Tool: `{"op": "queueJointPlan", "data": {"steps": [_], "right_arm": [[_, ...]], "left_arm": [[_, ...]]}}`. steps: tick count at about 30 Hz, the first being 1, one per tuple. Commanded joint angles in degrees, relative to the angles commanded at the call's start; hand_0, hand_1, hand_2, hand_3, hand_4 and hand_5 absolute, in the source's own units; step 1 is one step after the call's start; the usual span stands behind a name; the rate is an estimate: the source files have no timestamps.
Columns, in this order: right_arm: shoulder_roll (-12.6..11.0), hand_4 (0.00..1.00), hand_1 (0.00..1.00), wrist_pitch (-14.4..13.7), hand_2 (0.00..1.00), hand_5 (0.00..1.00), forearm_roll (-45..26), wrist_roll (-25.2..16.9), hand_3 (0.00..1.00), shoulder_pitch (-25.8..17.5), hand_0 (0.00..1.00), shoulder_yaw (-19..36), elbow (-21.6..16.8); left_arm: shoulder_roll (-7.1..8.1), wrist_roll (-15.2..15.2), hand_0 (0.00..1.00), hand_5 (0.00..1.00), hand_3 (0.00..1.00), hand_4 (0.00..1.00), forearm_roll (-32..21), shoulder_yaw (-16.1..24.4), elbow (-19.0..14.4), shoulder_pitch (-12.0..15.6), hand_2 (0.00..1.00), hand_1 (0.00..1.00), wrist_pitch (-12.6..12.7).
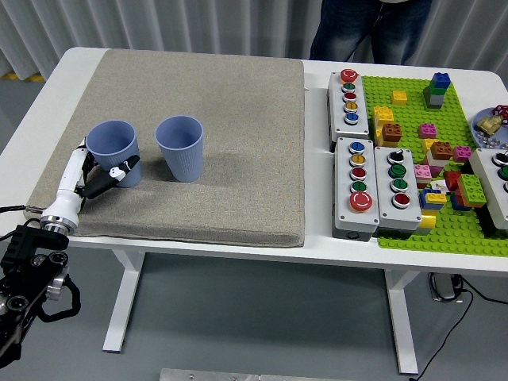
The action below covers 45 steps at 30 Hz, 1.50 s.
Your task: Pick cup pour cup place
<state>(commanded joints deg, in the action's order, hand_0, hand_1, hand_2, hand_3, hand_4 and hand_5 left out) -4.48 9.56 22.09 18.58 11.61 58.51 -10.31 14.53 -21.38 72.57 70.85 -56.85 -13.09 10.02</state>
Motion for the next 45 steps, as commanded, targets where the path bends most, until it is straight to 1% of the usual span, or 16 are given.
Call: {"op": "queueJointPlan", "data": {"steps": [1,6,7,9,12,13,17,27,32,36,38,39,43,45], "right_arm": [[-0.01,0.189,0.715,0.01,0.747,0.260,0.07,0.02,0.624,-0.01,0.770,0.01,0.00],[-0.01,0.189,0.715,-0.01,0.747,0.260,0.22,0.03,0.624,-0.04,0.770,0.11,0.00],[-0.01,0.188,0.715,-0.01,0.747,0.258,0.29,0.04,0.623,-0.05,0.770,0.14,0.00],[-0.01,0.188,0.715,-0.02,0.747,0.258,0.36,0.05,0.623,-0.06,0.770,0.16,0.00],[0.00,0.188,0.715,-0.07,0.747,0.258,0.55,0.10,0.623,-0.01,0.770,0.30,0.00],[0.01,0.188,0.716,-0.08,0.746,0.258,0.59,0.11,0.622,-0.01,0.769,0.33,0.00],[0.00,0.188,0.716,-0.09,0.746,0.258,0.26,0.01,0.622,-0.09,0.769,0.12,0.00],[0.09,0.187,0.715,-0.08,0.746,0.257,0.66,0.07,0.622,-0.56,0.769,0.23,0.00],[0.12,0.186,0.715,-0.02,0.746,0.258,0.62,0.14,0.623,-0.70,0.769,0.21,0.00],[0.15,0.186,0.715,0.00,0.746,0.258,0.68,0.17,0.623,-0.86,0.769,0.31,0.00],[0.06,0.186,0.715,0.08,0.746,0.258,1.14,0.31,0.623,-0.87,0.770,0.48,0.00],[0.05,0.186,0.715,0.07,0.746,0.258,1.22,0.32,0.623,-0.87,0.770,0.52,0.00],[-0.07,0.186,0.715,0.12,0.745,0.256,1.10,0.15,0.622,-0.88,0.770,0.63,0.00],[-0.09,0.186,0.715,0.11,0.745,0.256,1.01,0.10,0.622,-0.85,0.770,0.63,0.00]], "left_arm": [[0.12,0.06,0.737,0.512,0.998,0.964,0.15,0.08,-0.24,0.15,0.915,0.776,-0.15],[0.50,0.26,0.737,0.512,0.998,0.964,0.43,0.11,-1.27,0.81,0.915,0.776,-0.36],[0.62,0.32,0.739,0.532,0.998,0.983,0.63,0.07,-1.63,1.04,0.917,0.783,-0.35],[0.79,0.40,0.739,0.532,0.998,0.983,0.77,0.05,-2.31,1.44,0.917,0.783,-0.38],[1.00,0.46,0.739,0.532,0.998,0.983,1.03,-0.04,-3.41,2.10,0.917,0.783,-0.19],[1.02,0.47,0.741,0.545,0.998,0.994,1.11,-0.03,-3.57,2.21,0.922,0.784,-0.17],[1.14,0.41,0.741,0.545,0.998,0.994,1.17,0.72,-4.28,3.13,0.922,0.784,0.23],[1.03,0.37,0.745,0.556,0.998,0.998,2.11,5.53,-5.14,5.44,0.922,0.786,0.81],[0.20,0.05,0.746,0.560,0.998,0.998,2.70,8.90,-5.09,6.08,0.926,0.789,1.12],[-0.32,0.09,0.746,0.560,0.998,0.998,2.63,11.57,-7.86,7.30,0.926,0.789,1.19],[-0.66,0.09,0.749,0.562,0.998,0.998,2.38,13.55,-10.82,8.72,0.928,0.789,1.13],[-0.70,0.09,0.749,0.562,0.998,0.998,2.29,13.92,-11.74,9.04,0.928,0.789,1.12],[-0.10,0.31,0.750,0.564,0.998,0.998,2.45,14.87,-15.92,10.75,0.924,0.789,0.97],[0.05,0.38,0.750,0.564,0.998,0.998,2.20,15.09,-16.90,10.89,0.924,0.789,1.01]]}}
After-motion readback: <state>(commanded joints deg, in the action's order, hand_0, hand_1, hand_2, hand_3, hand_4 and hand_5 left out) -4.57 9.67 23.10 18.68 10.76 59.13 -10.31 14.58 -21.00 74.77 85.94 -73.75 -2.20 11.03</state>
